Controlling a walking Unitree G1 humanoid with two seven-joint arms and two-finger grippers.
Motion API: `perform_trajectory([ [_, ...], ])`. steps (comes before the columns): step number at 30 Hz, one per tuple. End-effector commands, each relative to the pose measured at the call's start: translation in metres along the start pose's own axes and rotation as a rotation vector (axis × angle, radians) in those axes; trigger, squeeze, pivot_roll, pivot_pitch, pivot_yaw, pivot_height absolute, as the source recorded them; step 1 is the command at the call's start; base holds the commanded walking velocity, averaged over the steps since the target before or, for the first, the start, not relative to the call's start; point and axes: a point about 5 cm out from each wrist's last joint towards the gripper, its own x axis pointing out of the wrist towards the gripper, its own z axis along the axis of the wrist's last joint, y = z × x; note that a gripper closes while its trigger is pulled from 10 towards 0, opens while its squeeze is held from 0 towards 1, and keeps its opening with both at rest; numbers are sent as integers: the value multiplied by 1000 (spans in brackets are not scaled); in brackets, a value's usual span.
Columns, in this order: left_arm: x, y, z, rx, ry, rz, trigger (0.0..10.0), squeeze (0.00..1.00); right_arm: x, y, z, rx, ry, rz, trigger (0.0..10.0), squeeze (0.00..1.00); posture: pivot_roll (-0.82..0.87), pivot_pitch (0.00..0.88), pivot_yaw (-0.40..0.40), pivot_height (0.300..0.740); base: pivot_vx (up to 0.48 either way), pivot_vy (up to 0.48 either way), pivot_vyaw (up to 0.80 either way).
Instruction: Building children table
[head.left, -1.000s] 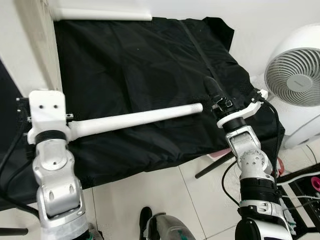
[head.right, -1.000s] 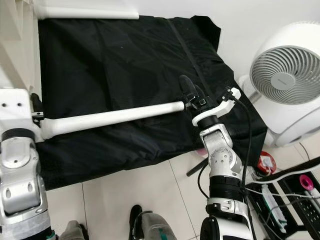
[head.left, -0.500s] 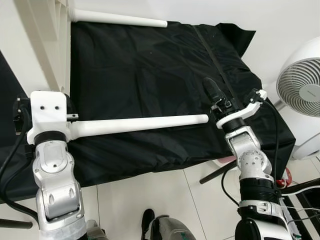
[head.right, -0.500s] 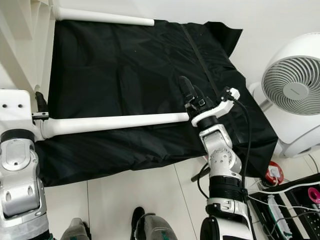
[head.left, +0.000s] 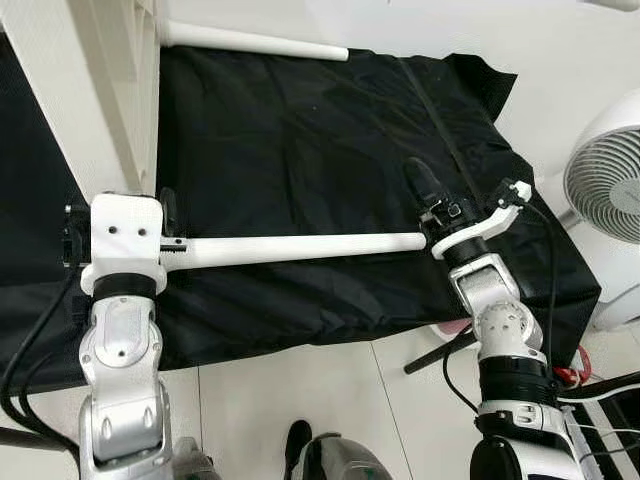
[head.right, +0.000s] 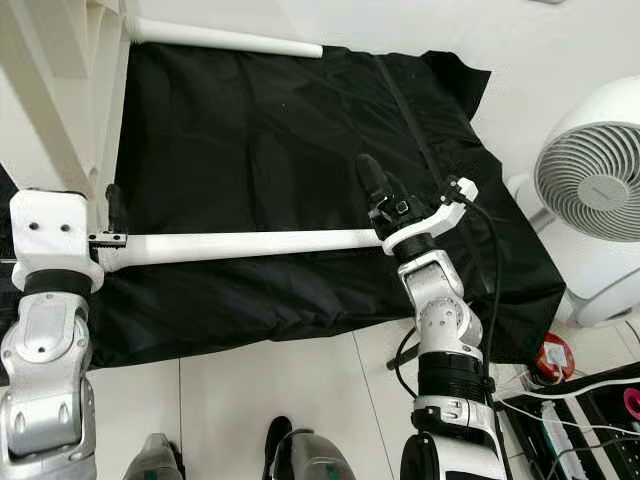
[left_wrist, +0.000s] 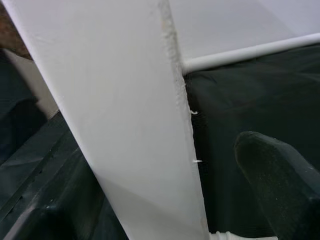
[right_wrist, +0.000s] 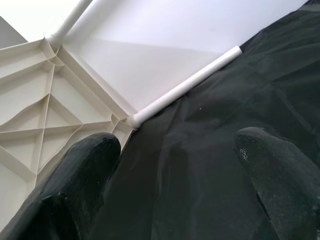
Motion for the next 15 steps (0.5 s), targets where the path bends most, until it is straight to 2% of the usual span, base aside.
perform_trajectory([
  [1,-3,-7,3,-16,-21,-71,10000,0,-3,-5,5,-20,-10,-10,10000,0,61,150,-131,740,0,0,0],
  [8,-12,-3,-3,47,-23,-132,10000,0,-2,-5,3,-20,-5,-1,10000,0,78,148,-122,740,0,0,0],
  [14,-24,-3,-4,38,-18,-204,10000,0,-2,-6,1,-17,0,0,10000,0,94,150,-123,740,0,0,0],
  [15,-28,-4,-4,40,-13,-244,10000,0,-2,-6,0,-16,2,1,10000,0,98,149,-121,740,0,0,0],
])
